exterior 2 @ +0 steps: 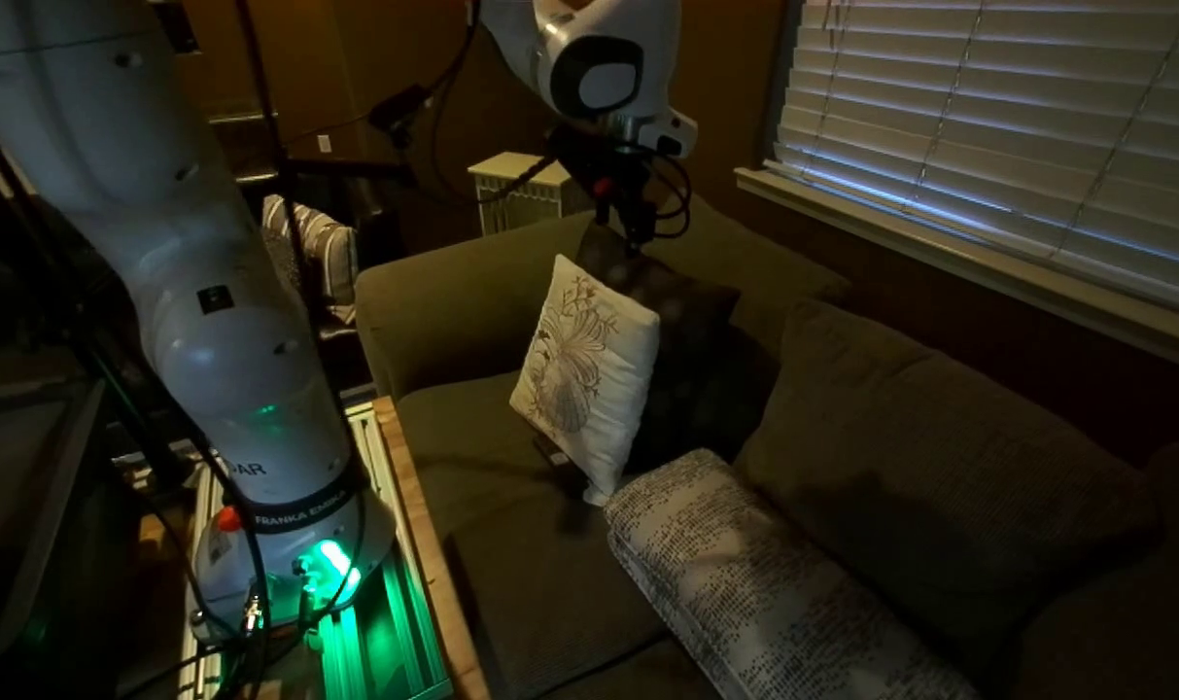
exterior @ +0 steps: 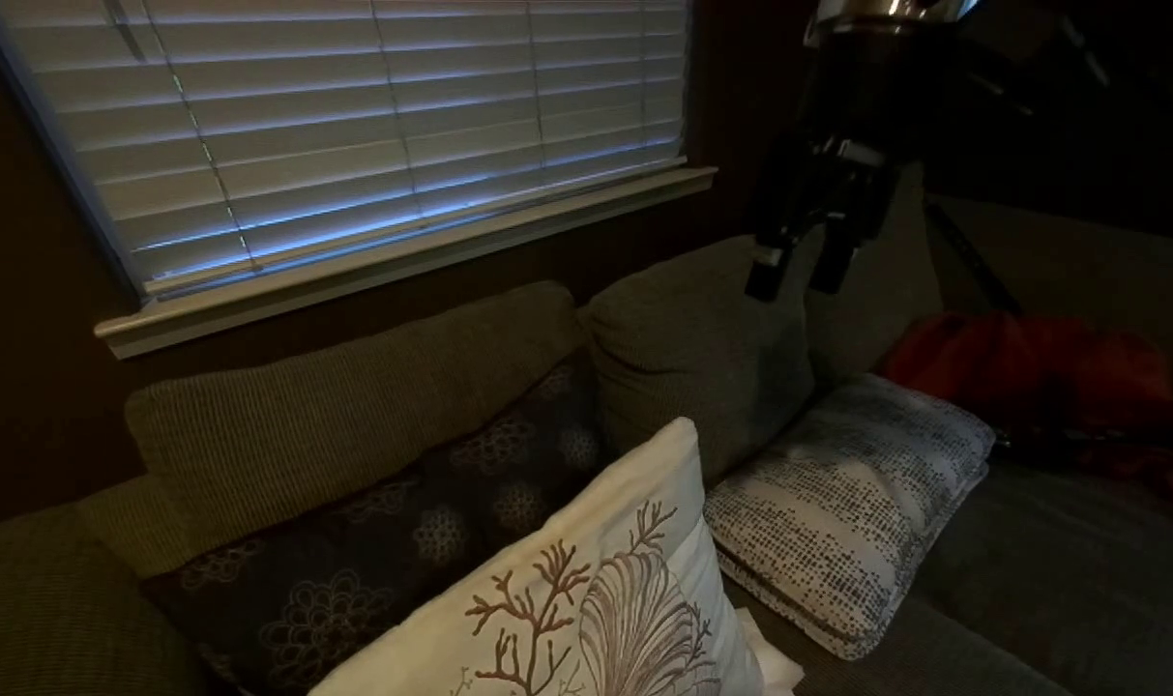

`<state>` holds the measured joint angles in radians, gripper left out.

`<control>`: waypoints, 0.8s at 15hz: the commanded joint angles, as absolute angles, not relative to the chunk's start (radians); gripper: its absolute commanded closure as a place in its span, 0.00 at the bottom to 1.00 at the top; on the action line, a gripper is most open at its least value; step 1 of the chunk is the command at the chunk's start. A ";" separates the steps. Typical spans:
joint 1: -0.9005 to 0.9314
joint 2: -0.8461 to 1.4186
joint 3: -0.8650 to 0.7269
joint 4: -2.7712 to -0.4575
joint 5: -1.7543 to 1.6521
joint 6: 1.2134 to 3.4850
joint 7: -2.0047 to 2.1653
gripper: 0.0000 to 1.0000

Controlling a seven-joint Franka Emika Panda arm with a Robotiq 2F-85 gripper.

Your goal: Put the brown pillow on the white pillow

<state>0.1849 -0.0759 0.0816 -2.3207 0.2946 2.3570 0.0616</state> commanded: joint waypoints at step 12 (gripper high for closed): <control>0.173 0.074 0.143 -2.219 0.262 2.398 0.054 0.00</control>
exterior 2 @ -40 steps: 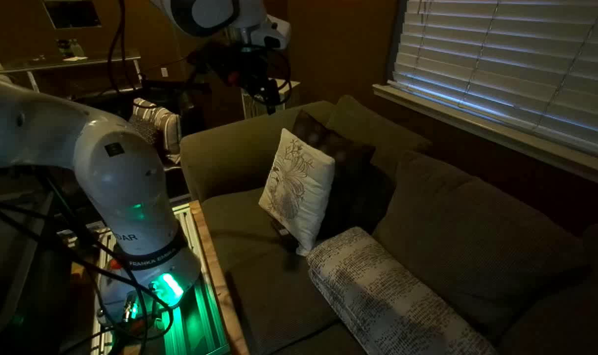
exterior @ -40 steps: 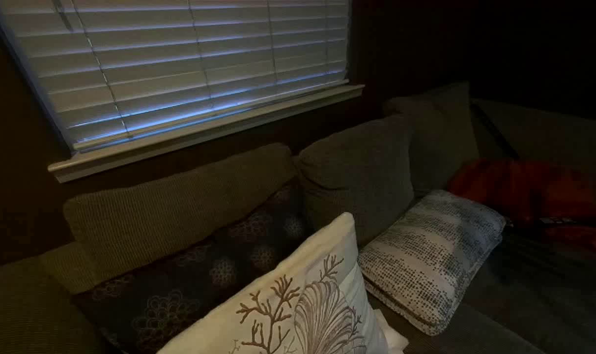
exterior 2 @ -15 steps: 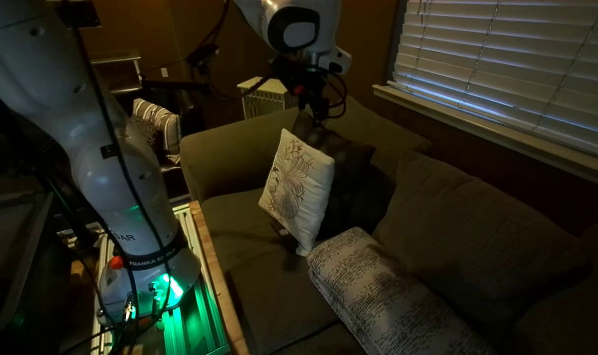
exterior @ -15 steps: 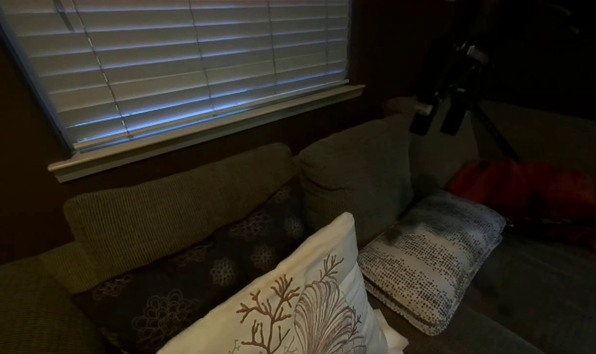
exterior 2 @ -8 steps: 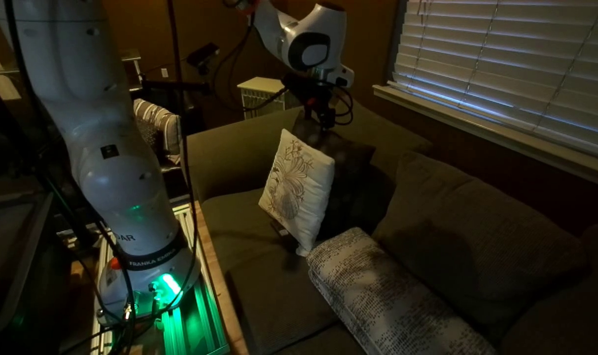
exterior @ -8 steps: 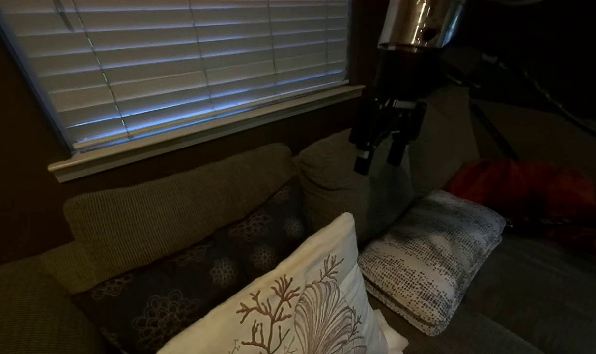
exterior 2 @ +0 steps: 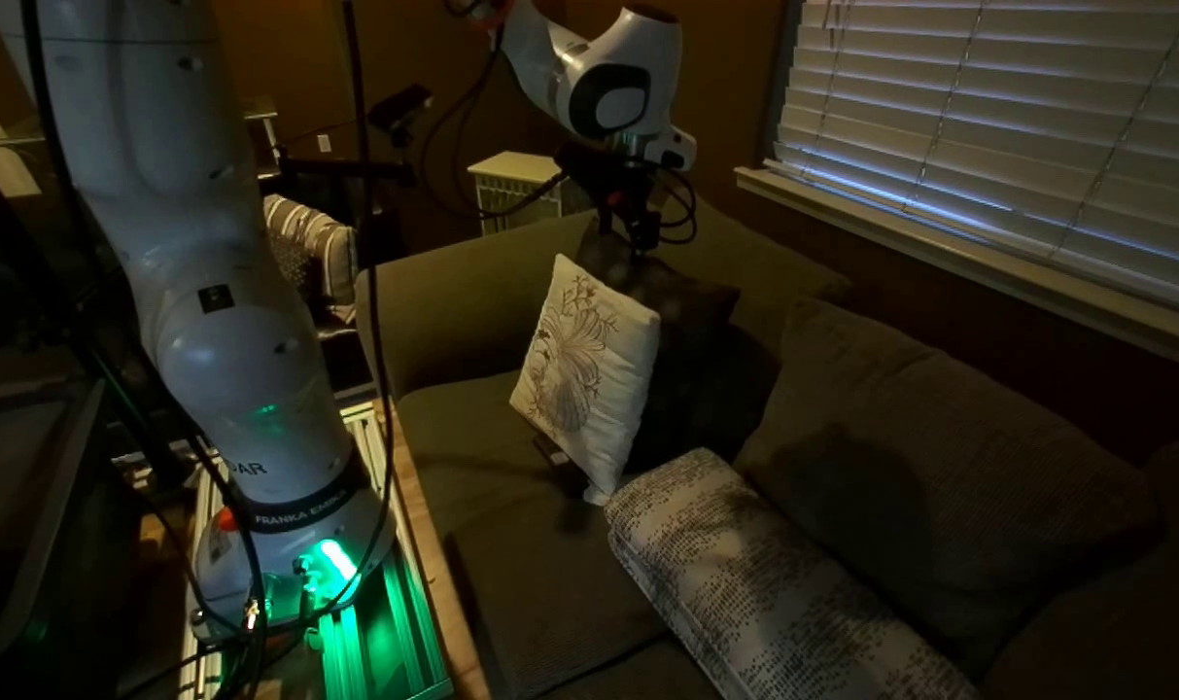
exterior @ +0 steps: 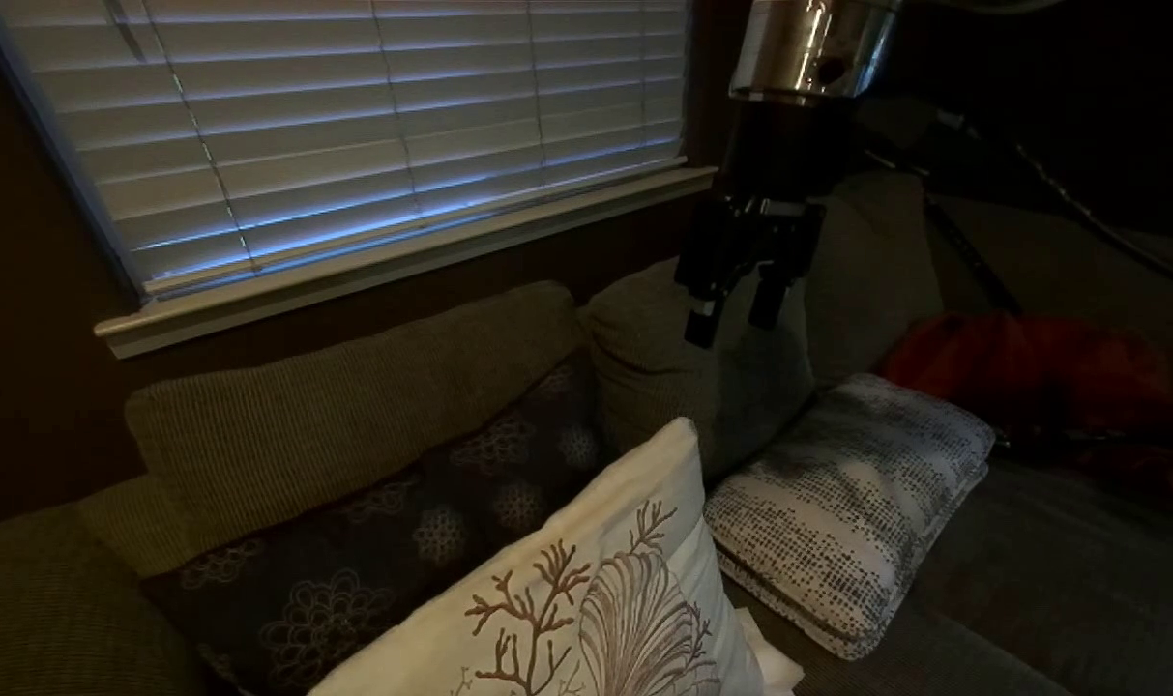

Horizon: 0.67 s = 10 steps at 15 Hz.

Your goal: Put the brown pillow on the white pillow

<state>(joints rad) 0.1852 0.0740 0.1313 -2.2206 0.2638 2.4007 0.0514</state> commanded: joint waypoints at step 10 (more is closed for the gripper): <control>0.176 0.309 0.124 -1.986 0.207 2.342 0.179 0.00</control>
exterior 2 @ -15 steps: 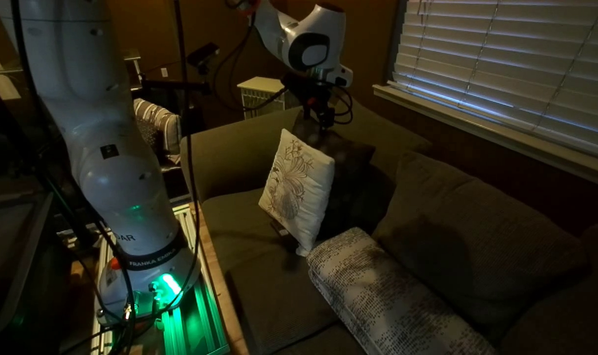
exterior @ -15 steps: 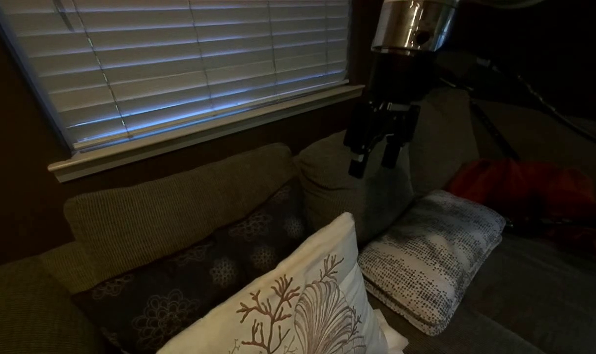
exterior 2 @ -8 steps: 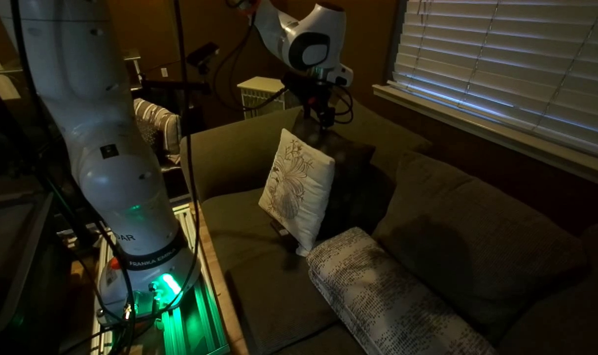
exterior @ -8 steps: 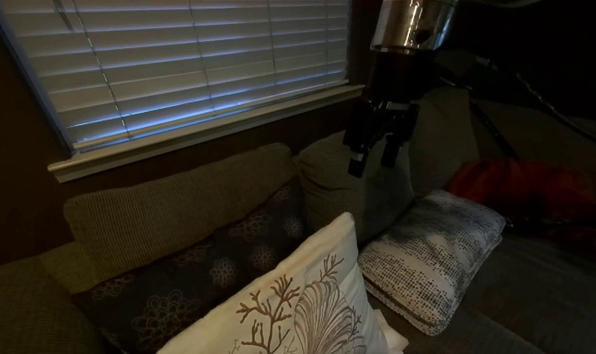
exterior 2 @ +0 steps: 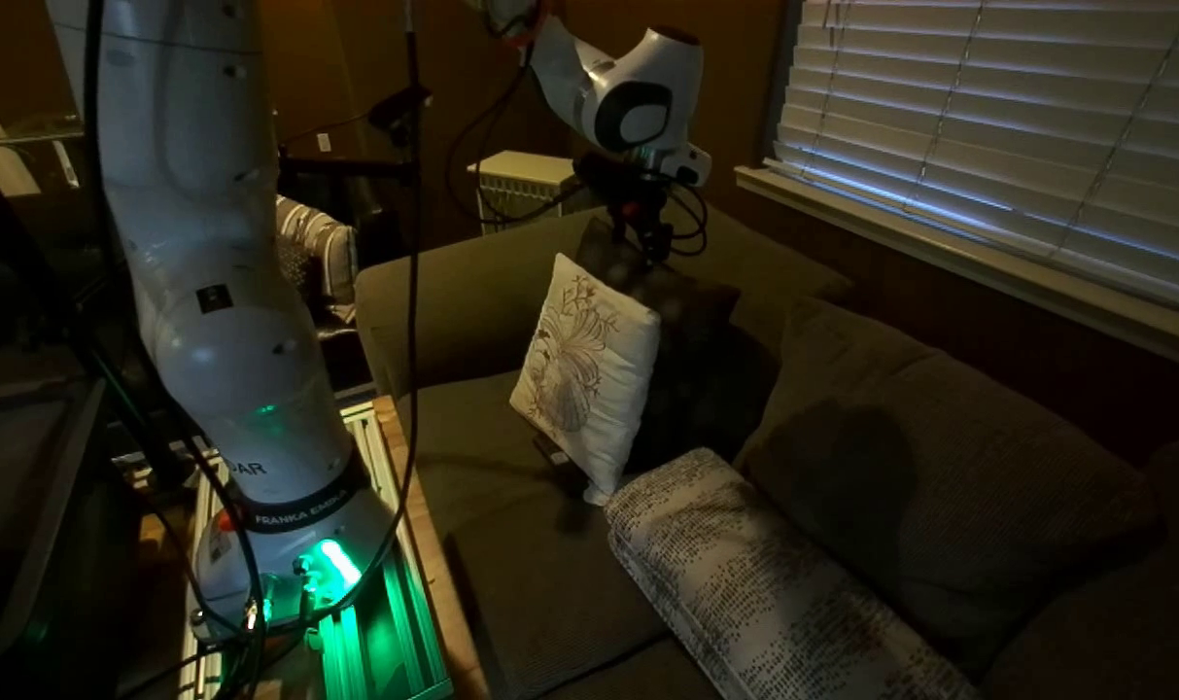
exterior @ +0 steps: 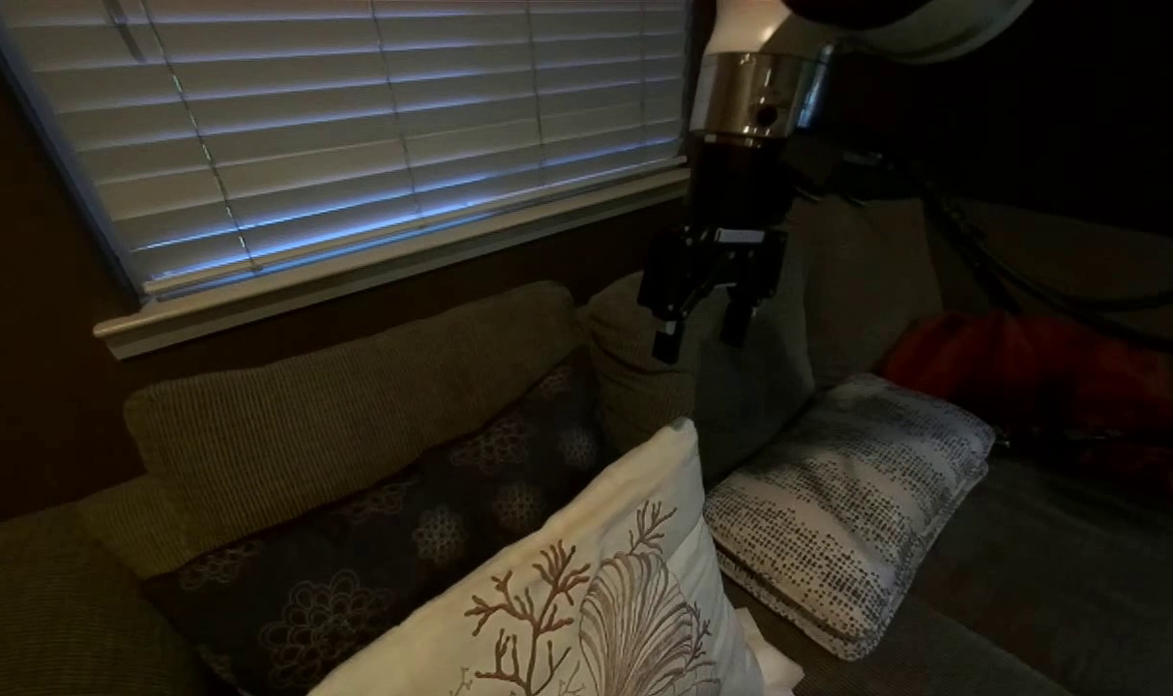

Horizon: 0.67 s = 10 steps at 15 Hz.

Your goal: Put the brown pillow on the white pillow

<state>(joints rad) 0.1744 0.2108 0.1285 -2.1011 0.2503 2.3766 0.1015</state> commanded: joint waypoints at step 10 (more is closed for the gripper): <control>0.282 0.563 0.042 -1.723 0.007 2.376 0.452 0.00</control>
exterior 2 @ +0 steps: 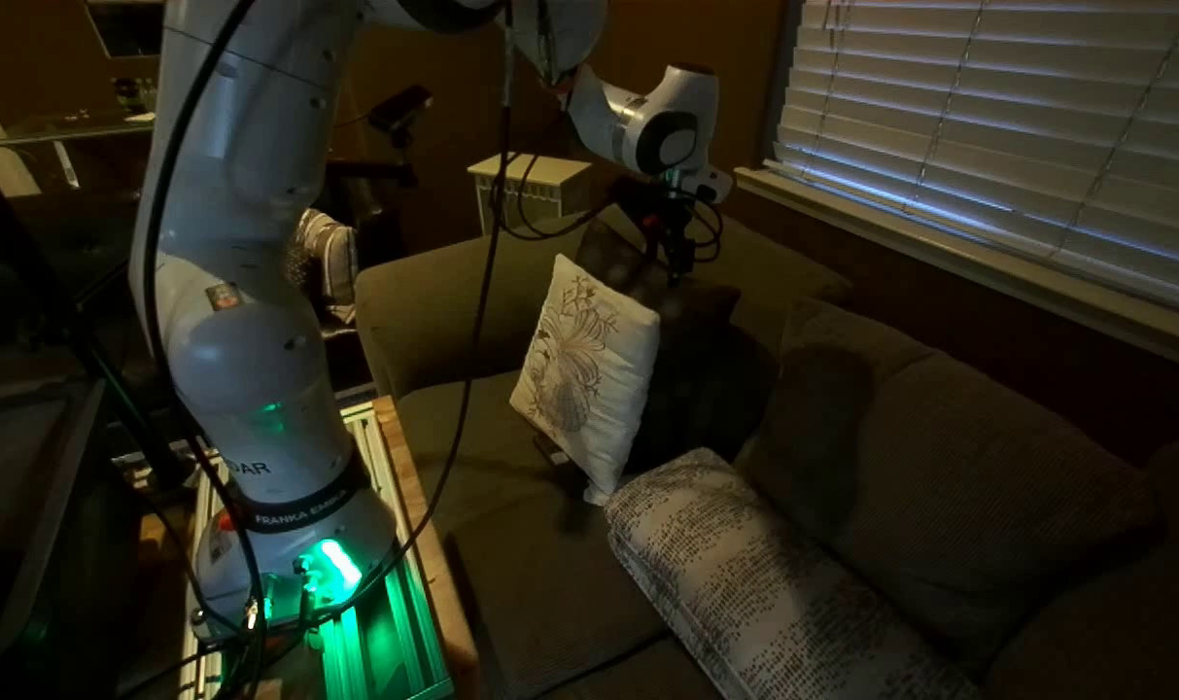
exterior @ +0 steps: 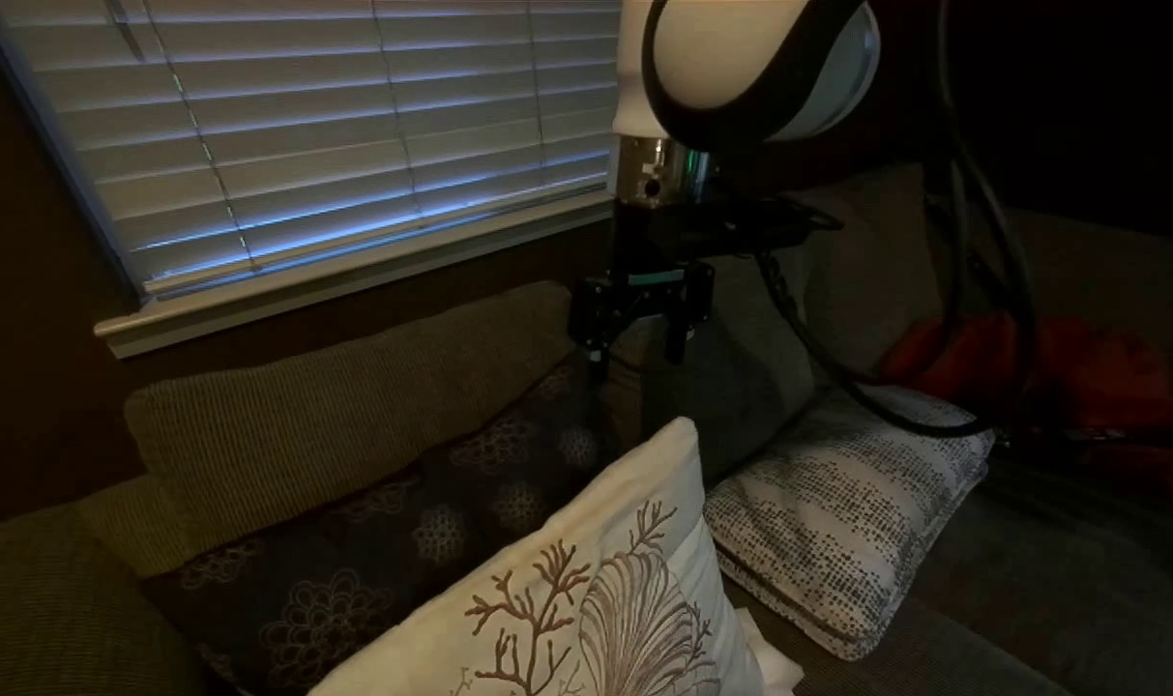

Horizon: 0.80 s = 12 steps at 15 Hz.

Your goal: Put the brown pillow on the white pillow

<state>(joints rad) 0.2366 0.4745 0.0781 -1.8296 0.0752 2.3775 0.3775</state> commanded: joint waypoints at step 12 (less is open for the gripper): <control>0.379 0.799 -0.053 -1.523 -0.065 2.635 0.513 0.00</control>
